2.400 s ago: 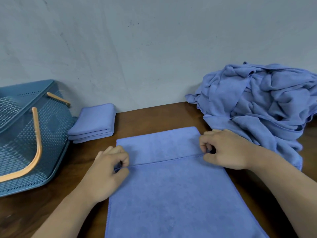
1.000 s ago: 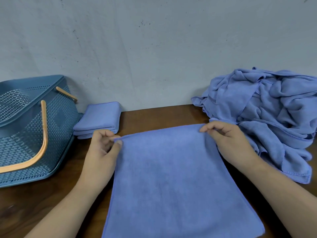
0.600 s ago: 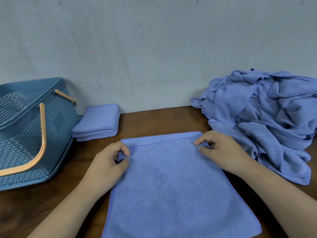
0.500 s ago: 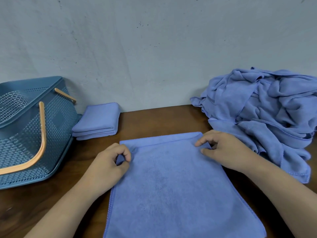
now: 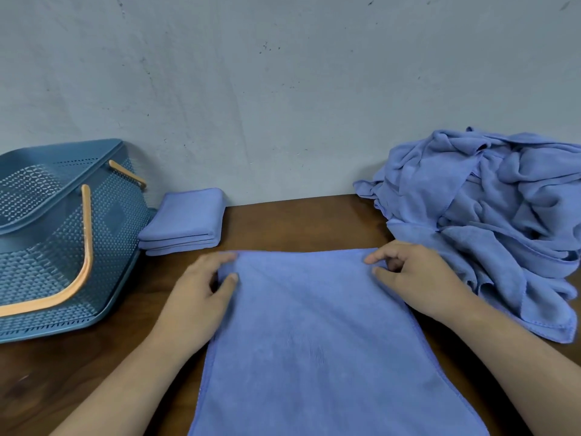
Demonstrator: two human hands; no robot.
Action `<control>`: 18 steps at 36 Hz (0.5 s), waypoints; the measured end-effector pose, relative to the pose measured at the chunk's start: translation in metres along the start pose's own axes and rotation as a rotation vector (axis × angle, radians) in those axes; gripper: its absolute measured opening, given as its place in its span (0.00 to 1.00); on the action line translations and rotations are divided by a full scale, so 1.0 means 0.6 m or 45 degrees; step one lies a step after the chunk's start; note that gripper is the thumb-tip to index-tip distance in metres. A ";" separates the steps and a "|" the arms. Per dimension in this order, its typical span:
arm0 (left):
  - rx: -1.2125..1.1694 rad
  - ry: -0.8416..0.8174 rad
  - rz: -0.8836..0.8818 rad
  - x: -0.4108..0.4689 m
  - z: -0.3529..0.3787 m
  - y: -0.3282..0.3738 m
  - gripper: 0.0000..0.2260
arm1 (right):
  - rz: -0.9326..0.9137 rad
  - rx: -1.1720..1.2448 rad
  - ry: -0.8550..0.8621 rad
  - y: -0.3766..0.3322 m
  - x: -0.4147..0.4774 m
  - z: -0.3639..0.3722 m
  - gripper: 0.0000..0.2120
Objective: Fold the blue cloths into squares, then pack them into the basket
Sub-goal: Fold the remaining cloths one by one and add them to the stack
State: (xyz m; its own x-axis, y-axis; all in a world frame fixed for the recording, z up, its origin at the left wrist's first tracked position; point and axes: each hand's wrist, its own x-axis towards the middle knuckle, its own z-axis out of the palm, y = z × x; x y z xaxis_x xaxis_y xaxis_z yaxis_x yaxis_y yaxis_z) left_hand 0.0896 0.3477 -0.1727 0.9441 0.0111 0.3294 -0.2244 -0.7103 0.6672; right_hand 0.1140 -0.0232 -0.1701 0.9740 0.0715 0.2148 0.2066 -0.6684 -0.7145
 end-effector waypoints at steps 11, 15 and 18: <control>0.265 -0.131 -0.017 -0.001 0.002 -0.014 0.13 | -0.141 -0.150 0.131 -0.010 0.003 0.007 0.14; 0.221 -0.098 -0.041 -0.002 0.001 -0.014 0.16 | -0.096 -0.358 -0.047 0.007 0.003 0.015 0.14; 0.148 -0.042 -0.039 0.000 0.000 -0.010 0.19 | -0.089 -0.364 -0.050 0.005 0.004 0.015 0.15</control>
State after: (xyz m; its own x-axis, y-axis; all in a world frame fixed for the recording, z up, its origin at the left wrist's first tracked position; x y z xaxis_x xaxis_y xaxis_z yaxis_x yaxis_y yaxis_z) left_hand 0.0911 0.3521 -0.1763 0.9578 0.0122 0.2871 -0.1679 -0.7870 0.5936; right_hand 0.1178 -0.0181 -0.1778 0.9624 0.1491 0.2270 0.2440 -0.8420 -0.4811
